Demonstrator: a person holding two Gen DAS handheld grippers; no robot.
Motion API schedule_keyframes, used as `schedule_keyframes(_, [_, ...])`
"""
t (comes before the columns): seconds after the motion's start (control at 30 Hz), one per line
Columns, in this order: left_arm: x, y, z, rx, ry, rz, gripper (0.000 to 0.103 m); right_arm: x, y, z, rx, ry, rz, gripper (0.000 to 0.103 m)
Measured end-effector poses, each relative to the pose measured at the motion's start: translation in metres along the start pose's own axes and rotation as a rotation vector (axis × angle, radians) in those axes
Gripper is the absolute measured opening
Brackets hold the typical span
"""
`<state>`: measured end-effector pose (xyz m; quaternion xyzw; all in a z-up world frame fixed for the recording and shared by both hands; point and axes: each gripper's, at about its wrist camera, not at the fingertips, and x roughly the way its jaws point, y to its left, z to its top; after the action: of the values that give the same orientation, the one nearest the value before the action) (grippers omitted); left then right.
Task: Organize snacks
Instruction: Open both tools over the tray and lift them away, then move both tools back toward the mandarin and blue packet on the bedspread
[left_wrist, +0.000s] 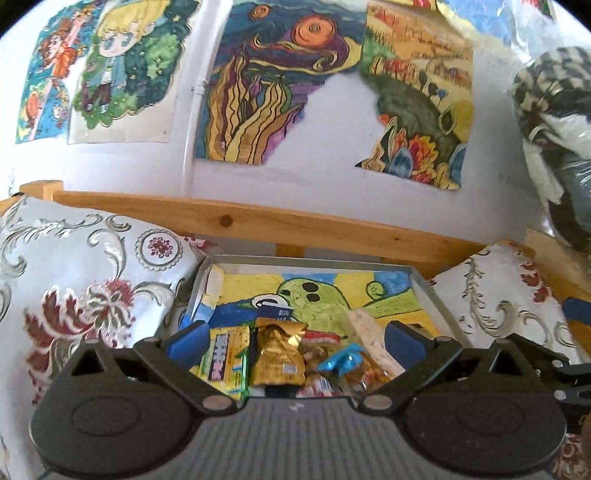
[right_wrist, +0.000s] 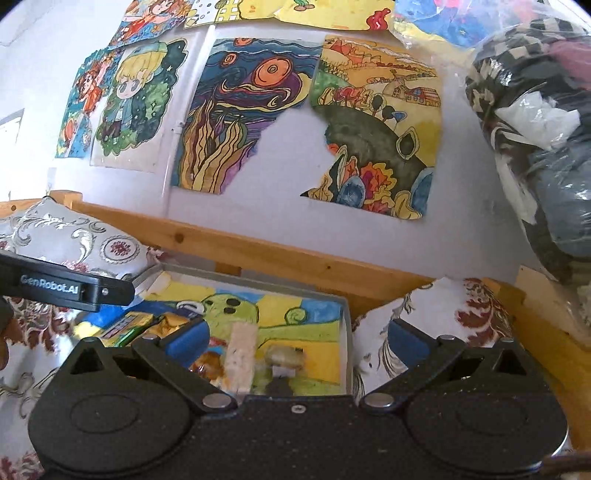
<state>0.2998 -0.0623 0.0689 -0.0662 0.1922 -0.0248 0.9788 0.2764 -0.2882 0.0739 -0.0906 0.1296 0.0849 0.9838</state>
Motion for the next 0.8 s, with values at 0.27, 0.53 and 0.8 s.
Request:
schedule_keyframes(0.27, [-0.048, 0.009, -0.031, -0.03, -0.024, -0.02, 0.102, -0.042, 0.009, -0.006, -0.003, 0.031, -0.018, 0.102])
schedule_keyframes(0.53, [-0.086, 0.011, -0.063, 0.005, -0.01, -0.013, 0.102, -0.071, 0.026, -0.025, 0.021, 0.107, -0.02, 0.102])
schedule_keyframes(0.8, [-0.105, 0.025, -0.095, 0.015, 0.061, 0.011, 0.102, -0.089, 0.041, -0.055, 0.061, 0.197, -0.017, 0.102])
